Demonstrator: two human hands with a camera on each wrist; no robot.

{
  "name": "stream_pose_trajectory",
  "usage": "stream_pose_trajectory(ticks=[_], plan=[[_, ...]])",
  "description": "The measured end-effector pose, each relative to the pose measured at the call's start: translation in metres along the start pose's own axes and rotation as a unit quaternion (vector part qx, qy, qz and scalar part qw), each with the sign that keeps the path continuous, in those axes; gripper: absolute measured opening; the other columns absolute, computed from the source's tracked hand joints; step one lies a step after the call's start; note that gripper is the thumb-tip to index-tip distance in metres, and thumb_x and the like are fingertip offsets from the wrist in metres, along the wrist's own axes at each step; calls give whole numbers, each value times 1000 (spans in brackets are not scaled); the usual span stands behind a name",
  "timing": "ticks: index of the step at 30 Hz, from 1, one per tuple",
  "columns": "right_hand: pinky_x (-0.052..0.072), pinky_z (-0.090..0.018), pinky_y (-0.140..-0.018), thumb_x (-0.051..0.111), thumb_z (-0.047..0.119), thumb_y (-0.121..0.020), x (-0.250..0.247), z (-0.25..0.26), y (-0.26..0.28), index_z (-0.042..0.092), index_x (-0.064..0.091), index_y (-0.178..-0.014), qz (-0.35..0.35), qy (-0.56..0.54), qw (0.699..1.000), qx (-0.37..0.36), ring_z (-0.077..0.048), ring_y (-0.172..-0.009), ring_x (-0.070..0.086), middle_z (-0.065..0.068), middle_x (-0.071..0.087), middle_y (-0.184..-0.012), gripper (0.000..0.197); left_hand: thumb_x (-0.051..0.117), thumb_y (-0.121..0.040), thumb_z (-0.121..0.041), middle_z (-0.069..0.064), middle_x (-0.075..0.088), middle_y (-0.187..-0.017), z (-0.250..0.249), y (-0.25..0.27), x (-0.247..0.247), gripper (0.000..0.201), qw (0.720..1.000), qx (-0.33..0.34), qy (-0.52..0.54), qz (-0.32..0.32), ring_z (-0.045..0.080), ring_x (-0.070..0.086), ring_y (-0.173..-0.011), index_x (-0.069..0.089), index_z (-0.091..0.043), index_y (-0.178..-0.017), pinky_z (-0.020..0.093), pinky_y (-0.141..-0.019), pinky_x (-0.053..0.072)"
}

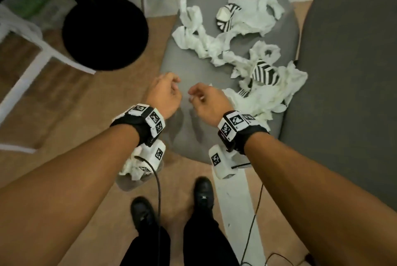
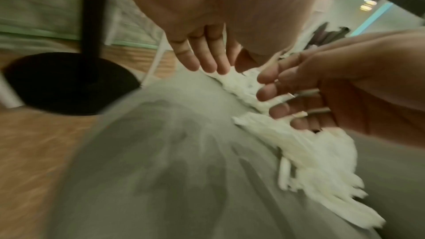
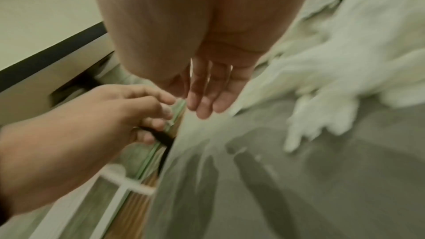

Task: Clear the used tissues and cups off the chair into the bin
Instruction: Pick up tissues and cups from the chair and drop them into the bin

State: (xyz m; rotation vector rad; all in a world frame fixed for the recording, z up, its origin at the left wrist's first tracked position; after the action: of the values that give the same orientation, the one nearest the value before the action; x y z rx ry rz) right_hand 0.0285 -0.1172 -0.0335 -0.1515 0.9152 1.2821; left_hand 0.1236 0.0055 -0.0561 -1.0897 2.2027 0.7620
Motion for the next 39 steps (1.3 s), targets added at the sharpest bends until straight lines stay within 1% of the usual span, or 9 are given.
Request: stream_pose_trajectory(ticks=[4,8,13,17,20,23,28,33,39], plan=[[48,-25,-89,50,15,-92,-79,-75,2,15,66,-109,-180,-12,981,73,-22,-100,65,-4,69,-110,23,68,-71,-54,2,44,-126,-72,4,69,63,982,98,-124,102,25,41,-118,52,-33,-128,41,-100,40],[44,-32,-101,54,16,-87,-116,-133,4,18,64,-113,-220,45,966,127,-27,-115,54,-7,56,-124,28,69,-66,-65,3,18,-154,-98,12,131,80,956,102,-201,188,31,20,-137,40,-50,-140,53,-111,26],[30,-48,-111,65,41,-82,-130,-150,-14,23,43,-141,-139,162,968,135,-31,-133,37,-2,45,-146,66,60,-87,-12,10,43,-126,-87,3,141,29,973,110,-152,131,31,45,-116,65,-22,-114,44,-95,45],[28,-51,-108,65,54,-79,-128,-148,-39,26,38,-143,-96,224,963,117,-32,-135,38,-4,51,-143,75,44,-89,2,8,59,-103,-73,-8,116,18,994,45,-67,71,32,58,-90,57,-9,-94,40,-82,49],[29,-49,-102,56,44,-84,-125,-146,-52,28,45,-135,-100,240,960,108,-34,-116,54,-7,68,-112,55,43,-90,-5,7,63,-87,-70,-10,99,12,999,17,-26,29,35,61,-79,48,-16,-94,45,-70,52],[28,-46,-101,43,34,-91,-127,-141,-55,27,54,-118,-130,200,966,97,-34,-99,62,-3,68,-87,30,51,-88,-30,1,57,-111,-86,-7,102,30,998,52,1,48,25,61,-98,49,-28,-117,37,-81,52],[34,-44,-100,41,35,-98,-139,-136,-51,23,56,-121,-136,130,979,83,-36,-108,60,-7,70,-106,30,69,-75,-53,6,37,-122,-122,7,155,77,944,190,-196,183,29,45,-112,36,-39,-143,41,-86,51],[38,-46,-104,42,36,-98,-151,-133,-46,18,57,-119,-148,114,980,68,-36,-108,61,-6,71,-108,32,52,-96,-20,8,46,-114,-115,7,154,14,975,154,-91,132,27,55,-90,58,-11,-105,35,-79,48],[46,-48,-100,42,40,-94,-154,-119,-38,20,60,-115,-207,20,977,56,-31,-101,64,-1,72,-103,34,60,-86,-14,0,51,-76,-92,8,96,20,999,51,7,-9,17,49,-61,56,-7,-68,25,-58,40]])
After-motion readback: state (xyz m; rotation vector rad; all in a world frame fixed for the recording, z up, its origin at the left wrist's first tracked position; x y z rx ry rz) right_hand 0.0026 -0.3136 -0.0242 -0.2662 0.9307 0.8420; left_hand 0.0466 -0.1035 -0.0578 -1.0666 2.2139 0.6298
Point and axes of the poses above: each hand's wrist, its own y-axis away from the middle knuckle, its own x-axis out of the palm, z = x × y, the point moved 3 cm from there along -y, towards the middle knuckle
